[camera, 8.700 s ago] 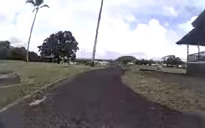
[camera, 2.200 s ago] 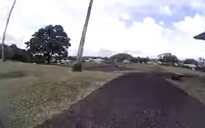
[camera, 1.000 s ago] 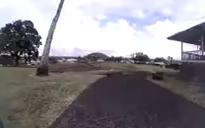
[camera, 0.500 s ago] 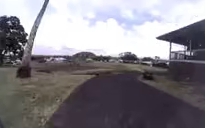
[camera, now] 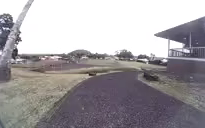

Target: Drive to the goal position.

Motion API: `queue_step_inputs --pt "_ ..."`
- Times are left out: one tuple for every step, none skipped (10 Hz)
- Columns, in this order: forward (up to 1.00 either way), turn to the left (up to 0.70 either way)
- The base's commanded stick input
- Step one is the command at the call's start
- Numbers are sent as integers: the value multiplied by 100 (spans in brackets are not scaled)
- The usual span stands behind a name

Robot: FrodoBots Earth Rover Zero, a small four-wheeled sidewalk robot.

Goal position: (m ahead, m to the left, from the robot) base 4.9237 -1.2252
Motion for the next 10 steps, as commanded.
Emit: queue_step_inputs --pt "0 0" --pt "0 0" --pt "0 0" --pt "0 0" --pt "5 0" --pt "33 0" --pt "79 0" --pt "85 0" --pt "85 0" --pt "85 0"
